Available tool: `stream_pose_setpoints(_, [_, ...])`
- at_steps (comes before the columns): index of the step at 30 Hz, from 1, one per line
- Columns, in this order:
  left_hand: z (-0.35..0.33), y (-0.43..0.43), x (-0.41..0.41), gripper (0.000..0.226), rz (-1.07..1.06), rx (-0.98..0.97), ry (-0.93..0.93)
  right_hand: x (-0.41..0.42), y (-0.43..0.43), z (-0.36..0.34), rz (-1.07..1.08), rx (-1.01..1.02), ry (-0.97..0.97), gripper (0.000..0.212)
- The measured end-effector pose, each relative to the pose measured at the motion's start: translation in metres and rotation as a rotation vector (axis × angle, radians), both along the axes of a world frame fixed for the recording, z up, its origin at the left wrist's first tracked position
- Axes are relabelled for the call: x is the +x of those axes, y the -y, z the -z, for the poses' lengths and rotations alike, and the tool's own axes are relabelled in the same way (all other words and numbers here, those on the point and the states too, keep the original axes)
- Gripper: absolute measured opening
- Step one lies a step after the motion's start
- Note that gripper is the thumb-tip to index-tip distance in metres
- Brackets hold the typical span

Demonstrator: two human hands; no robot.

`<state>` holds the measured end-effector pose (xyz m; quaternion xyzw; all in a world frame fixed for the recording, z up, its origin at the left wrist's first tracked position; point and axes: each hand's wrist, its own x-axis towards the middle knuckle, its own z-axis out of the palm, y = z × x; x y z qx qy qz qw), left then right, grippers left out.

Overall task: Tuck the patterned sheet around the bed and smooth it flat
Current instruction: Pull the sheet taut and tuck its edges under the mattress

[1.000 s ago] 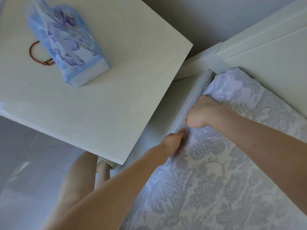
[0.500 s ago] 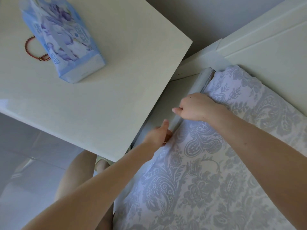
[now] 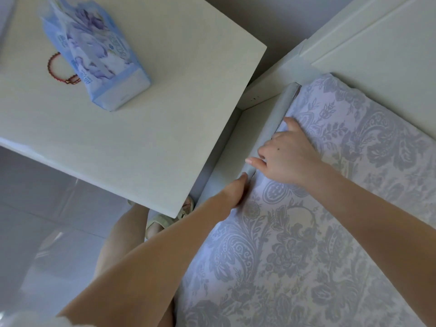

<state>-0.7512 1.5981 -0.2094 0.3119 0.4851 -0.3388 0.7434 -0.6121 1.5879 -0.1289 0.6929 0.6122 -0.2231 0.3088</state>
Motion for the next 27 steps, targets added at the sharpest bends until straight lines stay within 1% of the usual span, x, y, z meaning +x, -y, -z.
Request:
stream_pose_setpoints(1, [-0.002,-0.003,-0.002,0.064,-0.001,0.009,0.005,0.000,0.000,0.006,-0.014,-0.013,0.002,0.068])
stream_pose_setpoints(3, [-0.007,-0.009,-0.007,0.061,-0.023,0.094,0.013,0.003,-0.002,0.015,-0.021,-0.038,0.002,0.070])
stream_pose_setpoints(5, [-0.018,-0.015,-0.023,0.052,-0.123,0.190,0.048,0.005,-0.002,0.022,-0.031,-0.037,-0.002,0.071])
stream_pose_setpoints(7, [-0.028,-0.016,-0.054,0.041,-0.189,0.341,0.045,0.005,0.000,0.025,-0.018,-0.041,-0.008,0.071])
stream_pose_setpoints(8, [-0.033,-0.016,-0.072,0.038,-0.169,0.402,0.022,0.004,0.000,0.024,-0.004,-0.049,-0.013,0.070])
stream_pose_setpoints(9, [-0.037,-0.014,-0.091,0.037,-0.134,0.421,-0.001,0.004,-0.001,0.022,0.011,-0.059,-0.012,0.069])
stream_pose_setpoints(12, [-0.045,-0.005,-0.135,0.033,0.038,0.368,-0.021,-0.006,-0.006,0.011,0.058,-0.052,-0.038,0.064])
stream_pose_setpoints(13, [-0.044,-0.001,-0.144,0.033,0.111,0.347,-0.013,-0.016,-0.003,0.007,0.052,-0.025,-0.080,0.063])
stream_pose_setpoints(15, [-0.041,0.008,-0.157,0.036,0.221,0.294,-0.008,-0.055,0.012,0.002,0.038,0.056,-0.204,0.069])
stream_pose_setpoints(17, [-0.036,0.020,-0.167,0.036,0.291,0.237,-0.033,-0.097,0.034,-0.001,0.049,0.046,-0.279,0.071])
stream_pose_setpoints(18, [-0.034,0.026,-0.171,0.036,0.301,0.211,-0.039,-0.112,0.046,0.001,0.040,0.025,-0.274,0.071])
stream_pose_setpoints(20, [-0.028,0.035,-0.179,0.038,0.251,0.166,-0.027,-0.131,0.057,0.004,-0.005,0.019,-0.220,0.072])
stream_pose_setpoints(22, [-0.026,0.036,-0.185,0.042,0.202,0.149,-0.015,-0.141,0.049,0.006,-0.031,-0.056,-0.191,0.076])
stream_pose_setpoints(23, [-0.027,0.035,-0.187,0.043,0.191,0.149,-0.007,-0.144,0.042,0.009,-0.036,-0.142,-0.195,0.074])
stream_pose_setpoints(25, [-0.026,0.036,-0.191,0.044,0.171,0.166,0.016,-0.147,0.030,0.016,-0.058,-0.240,-0.228,0.065])
stream_pose_setpoints(27, [-0.028,0.040,-0.195,0.036,0.102,0.194,0.034,-0.149,0.025,0.020,-0.094,-0.241,-0.220,0.060])
